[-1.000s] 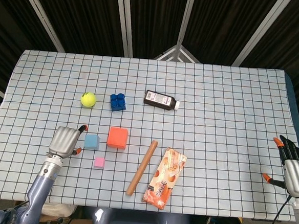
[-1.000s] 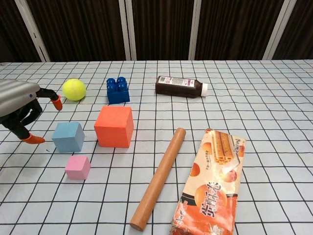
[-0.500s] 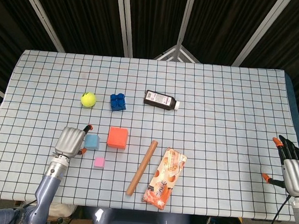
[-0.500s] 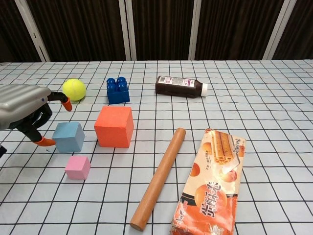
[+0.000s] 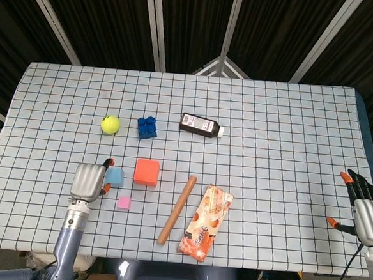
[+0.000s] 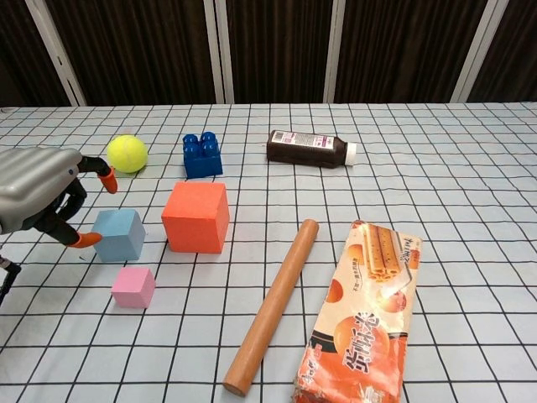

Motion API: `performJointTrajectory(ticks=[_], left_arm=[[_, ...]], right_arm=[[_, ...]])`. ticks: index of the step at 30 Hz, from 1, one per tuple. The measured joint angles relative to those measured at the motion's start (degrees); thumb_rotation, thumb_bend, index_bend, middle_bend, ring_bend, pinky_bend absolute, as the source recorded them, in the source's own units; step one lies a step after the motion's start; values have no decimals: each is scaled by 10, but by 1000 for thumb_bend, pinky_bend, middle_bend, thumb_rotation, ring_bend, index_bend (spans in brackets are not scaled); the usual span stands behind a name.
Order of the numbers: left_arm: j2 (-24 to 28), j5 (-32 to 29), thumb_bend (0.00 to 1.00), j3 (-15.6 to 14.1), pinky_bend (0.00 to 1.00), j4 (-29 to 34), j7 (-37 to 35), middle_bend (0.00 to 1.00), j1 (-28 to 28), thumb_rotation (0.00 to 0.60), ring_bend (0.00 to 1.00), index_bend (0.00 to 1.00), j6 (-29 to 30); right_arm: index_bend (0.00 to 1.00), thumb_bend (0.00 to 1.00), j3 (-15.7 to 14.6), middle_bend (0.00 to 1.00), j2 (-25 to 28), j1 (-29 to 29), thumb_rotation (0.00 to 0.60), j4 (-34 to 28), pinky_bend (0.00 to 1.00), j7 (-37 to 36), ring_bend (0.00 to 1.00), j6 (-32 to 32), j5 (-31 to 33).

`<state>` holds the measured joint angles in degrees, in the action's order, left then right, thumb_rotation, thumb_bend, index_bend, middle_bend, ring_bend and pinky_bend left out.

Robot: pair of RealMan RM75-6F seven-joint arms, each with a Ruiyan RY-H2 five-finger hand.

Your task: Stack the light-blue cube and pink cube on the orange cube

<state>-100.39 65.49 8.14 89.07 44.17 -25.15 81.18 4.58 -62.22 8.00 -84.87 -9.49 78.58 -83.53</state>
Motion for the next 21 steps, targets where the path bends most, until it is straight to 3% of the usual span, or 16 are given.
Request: performJointTrajectory(ticks=[7,21], left_arm=[[-41,-4,259,11,819,-21,47,827,9,600,776,331,51],[-50,6,193,0,826,-14,52,827,14,600,779,302,46]], right_arm=[[0,129,-1,7,0,3,600,1,137,0,45,-6,1],[0,128,-2,7,2,4,600,-2,137,0,47,-9,0]])
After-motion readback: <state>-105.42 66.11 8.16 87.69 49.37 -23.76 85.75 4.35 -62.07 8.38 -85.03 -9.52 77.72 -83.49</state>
